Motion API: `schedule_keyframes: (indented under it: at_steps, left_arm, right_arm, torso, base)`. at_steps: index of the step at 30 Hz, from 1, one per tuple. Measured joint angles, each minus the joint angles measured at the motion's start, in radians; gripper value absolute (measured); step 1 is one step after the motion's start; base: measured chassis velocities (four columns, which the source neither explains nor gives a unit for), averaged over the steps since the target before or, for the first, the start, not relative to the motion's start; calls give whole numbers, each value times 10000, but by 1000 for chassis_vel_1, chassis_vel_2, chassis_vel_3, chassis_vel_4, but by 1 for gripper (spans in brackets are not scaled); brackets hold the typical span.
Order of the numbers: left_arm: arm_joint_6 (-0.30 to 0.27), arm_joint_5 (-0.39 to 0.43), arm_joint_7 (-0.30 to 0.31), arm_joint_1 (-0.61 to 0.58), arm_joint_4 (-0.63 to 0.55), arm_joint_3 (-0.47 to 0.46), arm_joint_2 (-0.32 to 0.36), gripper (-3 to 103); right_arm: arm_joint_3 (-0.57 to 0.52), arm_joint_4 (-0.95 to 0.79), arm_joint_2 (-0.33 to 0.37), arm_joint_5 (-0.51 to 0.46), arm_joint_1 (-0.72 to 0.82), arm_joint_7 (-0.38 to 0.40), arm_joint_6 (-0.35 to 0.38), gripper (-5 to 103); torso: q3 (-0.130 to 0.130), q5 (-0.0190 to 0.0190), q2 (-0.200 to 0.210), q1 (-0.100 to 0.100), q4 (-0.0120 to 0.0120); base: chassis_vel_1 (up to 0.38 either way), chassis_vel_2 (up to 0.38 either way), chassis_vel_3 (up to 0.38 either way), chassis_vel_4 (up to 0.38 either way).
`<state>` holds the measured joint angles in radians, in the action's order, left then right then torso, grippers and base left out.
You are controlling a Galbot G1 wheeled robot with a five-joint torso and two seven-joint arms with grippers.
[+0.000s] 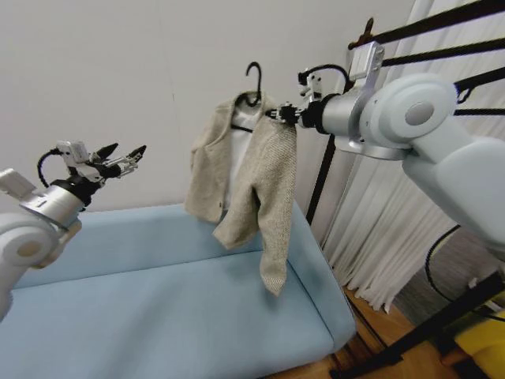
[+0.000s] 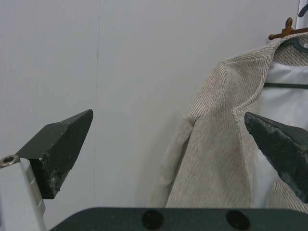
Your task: Pick up the clothes from the sofa and hang them on the clothes hanger.
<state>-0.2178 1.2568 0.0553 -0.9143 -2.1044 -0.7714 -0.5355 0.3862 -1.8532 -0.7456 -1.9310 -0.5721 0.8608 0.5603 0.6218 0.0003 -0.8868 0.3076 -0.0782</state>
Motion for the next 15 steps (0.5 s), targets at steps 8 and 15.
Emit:
schedule_keyframes:
  at_steps: [8, 15]
  left_arm:
    - [-12, -531, -84, -241, -224, 73, -721, 100]
    - [-15, -888, -321, -330, -119, 69, -1438, 100]
  right_arm:
    - [1319, 882, -469, 161, -1701, 1961, -438, 3]
    - [2820, 2672, -1460, 73, -3281, 3691, -1107, 3]
  torso:
    - [0, -2, -1, -1, 2]
    - [0, -4, 0, 0, 5]
  base:
    - [0, 0, 0, 0]
    - [0, 0, 0, 0]
